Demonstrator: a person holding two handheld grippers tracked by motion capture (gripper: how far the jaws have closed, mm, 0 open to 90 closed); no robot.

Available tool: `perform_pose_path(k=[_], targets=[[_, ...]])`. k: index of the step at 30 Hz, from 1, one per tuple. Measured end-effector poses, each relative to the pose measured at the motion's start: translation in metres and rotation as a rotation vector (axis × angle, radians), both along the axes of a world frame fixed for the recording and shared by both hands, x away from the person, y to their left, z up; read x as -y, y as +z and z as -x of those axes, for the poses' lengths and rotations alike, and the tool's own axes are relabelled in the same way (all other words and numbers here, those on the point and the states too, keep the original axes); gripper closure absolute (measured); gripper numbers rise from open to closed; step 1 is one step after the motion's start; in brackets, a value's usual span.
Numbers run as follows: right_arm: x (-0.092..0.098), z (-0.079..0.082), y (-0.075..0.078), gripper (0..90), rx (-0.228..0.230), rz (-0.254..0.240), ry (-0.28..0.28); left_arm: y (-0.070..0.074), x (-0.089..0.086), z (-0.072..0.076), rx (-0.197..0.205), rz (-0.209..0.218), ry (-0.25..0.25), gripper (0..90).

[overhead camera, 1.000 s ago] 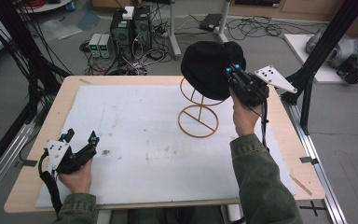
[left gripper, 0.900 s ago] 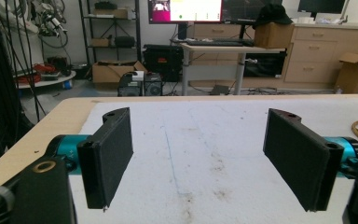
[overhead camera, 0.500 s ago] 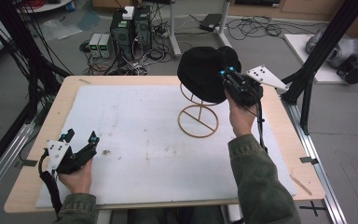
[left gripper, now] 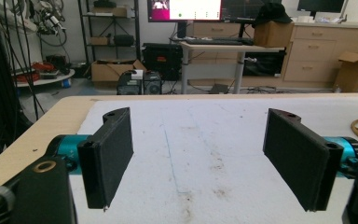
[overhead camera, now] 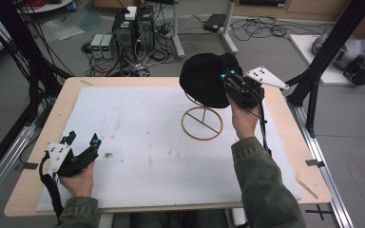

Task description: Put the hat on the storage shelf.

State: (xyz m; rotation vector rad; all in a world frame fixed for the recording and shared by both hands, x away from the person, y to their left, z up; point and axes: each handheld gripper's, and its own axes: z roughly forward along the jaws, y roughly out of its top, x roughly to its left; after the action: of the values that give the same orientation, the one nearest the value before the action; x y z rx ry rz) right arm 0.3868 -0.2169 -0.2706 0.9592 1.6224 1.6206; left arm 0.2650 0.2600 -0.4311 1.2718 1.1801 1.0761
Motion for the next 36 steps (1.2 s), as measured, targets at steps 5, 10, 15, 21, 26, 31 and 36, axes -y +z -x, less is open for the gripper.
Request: perform_pose_path(k=[5, 10, 15, 21, 26, 31, 36], targets=[[-0.0009, -0.0017, -0.0004, 84.4, -0.018, -0.004, 0.004, 0.0001, -0.001, 0.0003, -0.004, 0.005, 0.002, 24.4], [-0.0025, -0.0027, -0.001, 84.2, -0.023, 0.001, 0.005, 0.0, -0.0024, 0.0016, -0.005, 0.005, 0.005, 24.5], [-0.0032, -0.0031, -0.0012, 83.6, -0.022, -0.004, 0.005, 0.0001, -0.0043, 0.0033, -0.006, 0.004, 0.01, 24.5], [-0.0036, -0.0037, -0.0015, 75.9, -0.019, -0.001, -0.001, 0.0002, -0.0046, 0.0032, -0.006, 0.005, 0.013, 24.5], [-0.0023, -0.0016, 0.0002, 64.5, -0.011, -0.017, -0.011, 0.0002, -0.0032, 0.0027, -0.003, 0.006, 0.012, 24.5], [0.0018, -0.0026, 0.0004, 52.1, -0.024, -0.035, -0.038, 0.0006, -0.0034, 0.003, -0.002, 0.006, 0.01, 24.5], [0.005, -0.0013, 0.0012, 39.9, -0.013, -0.031, -0.034, 0.0005, -0.0035, 0.0031, -0.004, 0.01, 0.011, 24.5]])
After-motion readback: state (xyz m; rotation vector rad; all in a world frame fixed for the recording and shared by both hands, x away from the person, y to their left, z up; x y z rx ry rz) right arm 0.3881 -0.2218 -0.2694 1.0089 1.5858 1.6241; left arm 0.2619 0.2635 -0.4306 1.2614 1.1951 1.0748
